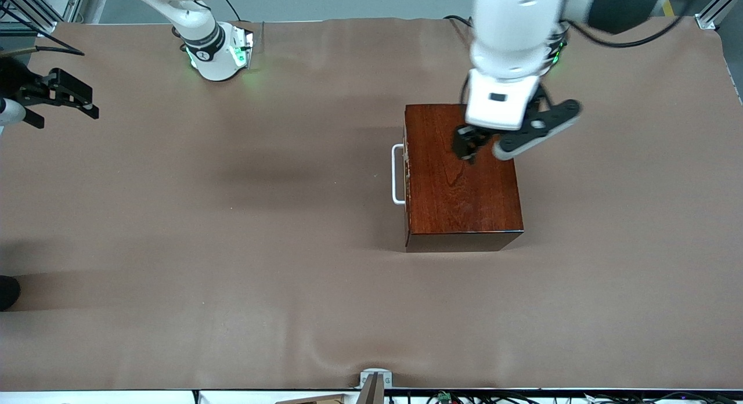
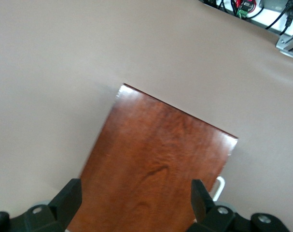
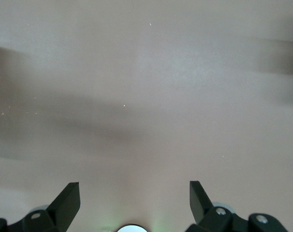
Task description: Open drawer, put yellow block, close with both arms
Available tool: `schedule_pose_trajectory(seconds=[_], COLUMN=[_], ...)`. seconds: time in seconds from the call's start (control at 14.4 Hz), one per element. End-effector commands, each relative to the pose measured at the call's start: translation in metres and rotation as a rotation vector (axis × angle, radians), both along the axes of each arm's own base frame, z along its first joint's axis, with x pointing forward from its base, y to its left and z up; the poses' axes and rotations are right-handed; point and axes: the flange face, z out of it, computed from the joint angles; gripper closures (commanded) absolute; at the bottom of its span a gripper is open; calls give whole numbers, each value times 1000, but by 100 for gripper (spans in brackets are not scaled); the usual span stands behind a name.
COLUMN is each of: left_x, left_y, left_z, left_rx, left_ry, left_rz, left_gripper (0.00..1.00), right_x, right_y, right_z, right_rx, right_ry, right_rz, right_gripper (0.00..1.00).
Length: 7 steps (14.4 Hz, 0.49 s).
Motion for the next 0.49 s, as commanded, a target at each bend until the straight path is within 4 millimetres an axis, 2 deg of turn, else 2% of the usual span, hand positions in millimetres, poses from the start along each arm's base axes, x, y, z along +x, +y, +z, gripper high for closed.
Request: schedule_pose_trajectory(seconds=[0.0,0.21,0.28,0.42], left_x=[-6,11,14,22], left_y=[39,94,103,136], left_z=[24,36,38,43], left_rx=[-37,-89,-91,-106], left_ry=[31,60,56,59], left_rz=[-73,-145,-152,-167], left_gripper=[0,0,0,0], right_x=[-1,-1,-1,-1], right_y=[-2,-2,-2,-1], right_z=[3,3,3,3], right_rx=[-11,-10,-11,-9], right_ry=[1,1,1,1], right_rz=[8,8,8,9], right_gripper=[0,0,0,0])
